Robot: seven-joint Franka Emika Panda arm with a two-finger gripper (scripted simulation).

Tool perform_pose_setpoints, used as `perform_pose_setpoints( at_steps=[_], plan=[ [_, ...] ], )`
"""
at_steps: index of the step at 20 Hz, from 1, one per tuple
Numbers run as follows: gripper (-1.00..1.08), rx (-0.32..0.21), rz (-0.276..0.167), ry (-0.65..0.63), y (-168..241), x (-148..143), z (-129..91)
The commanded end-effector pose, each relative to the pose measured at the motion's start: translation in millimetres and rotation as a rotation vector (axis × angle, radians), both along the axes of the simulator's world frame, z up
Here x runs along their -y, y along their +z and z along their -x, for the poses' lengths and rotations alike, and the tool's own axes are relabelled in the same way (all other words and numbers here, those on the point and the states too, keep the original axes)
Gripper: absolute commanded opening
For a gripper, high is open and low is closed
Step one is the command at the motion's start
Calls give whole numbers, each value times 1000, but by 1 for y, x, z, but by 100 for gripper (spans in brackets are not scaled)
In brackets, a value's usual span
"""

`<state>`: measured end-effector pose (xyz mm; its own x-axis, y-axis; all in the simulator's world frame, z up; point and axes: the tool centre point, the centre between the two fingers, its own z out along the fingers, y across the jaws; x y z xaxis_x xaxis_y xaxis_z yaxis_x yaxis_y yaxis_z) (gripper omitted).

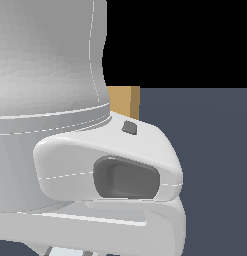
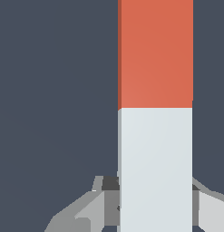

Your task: Insert the peg into the horizontal hole in a box.

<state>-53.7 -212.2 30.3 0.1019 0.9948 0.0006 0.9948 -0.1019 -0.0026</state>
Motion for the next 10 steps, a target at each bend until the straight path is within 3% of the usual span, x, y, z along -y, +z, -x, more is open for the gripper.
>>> perform_pose_setpoints(
  at_steps=[1,10],
  plan=[
    [-100,2,0,-16,4,-23,8],
    [-100,2,1,-85,17,-117,36]
  ],
)
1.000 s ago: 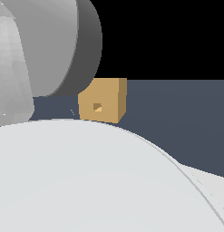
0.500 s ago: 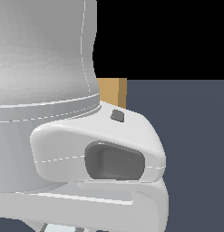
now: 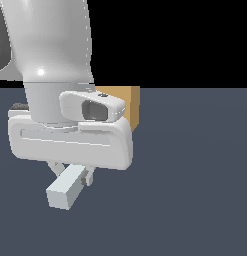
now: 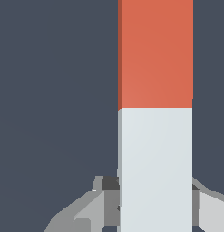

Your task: Insert the peg into the horizontal hole in a box.

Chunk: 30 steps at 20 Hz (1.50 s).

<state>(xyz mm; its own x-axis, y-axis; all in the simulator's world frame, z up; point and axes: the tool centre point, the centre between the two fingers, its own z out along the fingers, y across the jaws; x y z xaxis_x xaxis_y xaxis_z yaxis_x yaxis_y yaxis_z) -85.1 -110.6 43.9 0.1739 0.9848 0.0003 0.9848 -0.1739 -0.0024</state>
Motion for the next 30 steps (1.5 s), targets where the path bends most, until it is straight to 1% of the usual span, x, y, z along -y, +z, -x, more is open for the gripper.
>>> perform_pose_setpoints(
  at_steps=[1,9,16,23,30],
  plan=[
    [-100,2,0,-19,4,-26,7],
    [-100,2,1,-73,14,-102,21],
    [-100,2,1,-106,21,-151,27],
    [-100,2,1,-124,24,-177,29],
    [-100,2,1,-127,25,-182,28]
  ],
)
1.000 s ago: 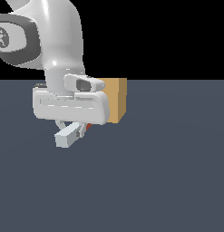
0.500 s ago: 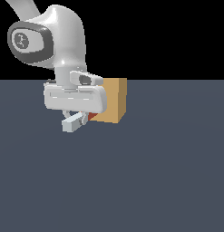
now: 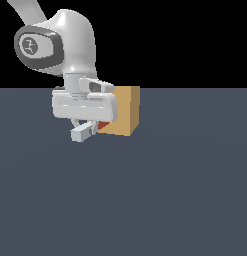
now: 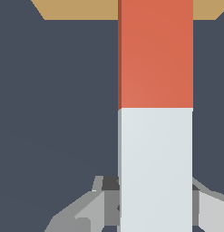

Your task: Insert the peg into the horizontal hole in a box.

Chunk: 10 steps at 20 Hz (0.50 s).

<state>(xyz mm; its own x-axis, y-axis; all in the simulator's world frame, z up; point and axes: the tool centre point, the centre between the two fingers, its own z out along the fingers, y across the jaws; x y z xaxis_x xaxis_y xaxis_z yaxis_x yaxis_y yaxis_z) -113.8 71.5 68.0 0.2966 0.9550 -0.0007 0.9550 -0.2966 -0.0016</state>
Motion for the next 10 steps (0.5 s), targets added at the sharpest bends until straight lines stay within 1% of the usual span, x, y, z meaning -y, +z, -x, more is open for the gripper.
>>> perform_pose_setpoints(
  at_steps=[1,10],
  plan=[
    [-100,2,0,-1,1,1,-1],
    [-100,4,-1,2,1,1,-2]
  ],
)
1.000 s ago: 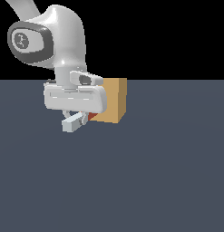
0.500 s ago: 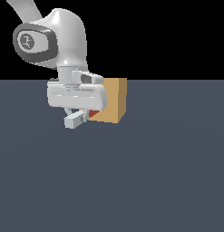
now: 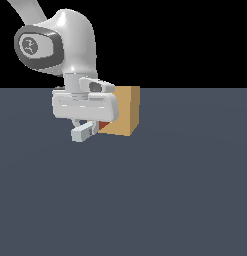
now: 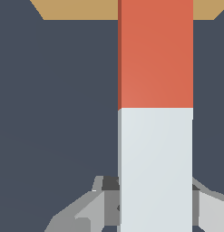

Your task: Insert the peg into the horizontal hole in a box.

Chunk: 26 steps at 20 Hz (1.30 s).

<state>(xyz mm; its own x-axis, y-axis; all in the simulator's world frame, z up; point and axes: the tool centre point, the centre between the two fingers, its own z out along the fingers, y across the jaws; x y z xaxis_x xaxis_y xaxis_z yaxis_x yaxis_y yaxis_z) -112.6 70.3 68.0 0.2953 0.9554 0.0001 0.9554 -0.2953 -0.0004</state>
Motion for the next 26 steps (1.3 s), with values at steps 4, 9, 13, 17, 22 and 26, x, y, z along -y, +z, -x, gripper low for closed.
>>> perform_pose_setpoints(
  at_steps=[4,9,13,17,22,26],
  plan=[
    [-100,0,0,0,0,-1,-1],
    [-100,0,0,0,0,-17,-5],
    [-100,1,0,0,0,-42,-12],
    [-100,2,-1,0,1,-73,-21],
    [-100,2,-1,0,1,-98,-29],
    [-100,2,-1,0,1,-104,-32]
  ],
)
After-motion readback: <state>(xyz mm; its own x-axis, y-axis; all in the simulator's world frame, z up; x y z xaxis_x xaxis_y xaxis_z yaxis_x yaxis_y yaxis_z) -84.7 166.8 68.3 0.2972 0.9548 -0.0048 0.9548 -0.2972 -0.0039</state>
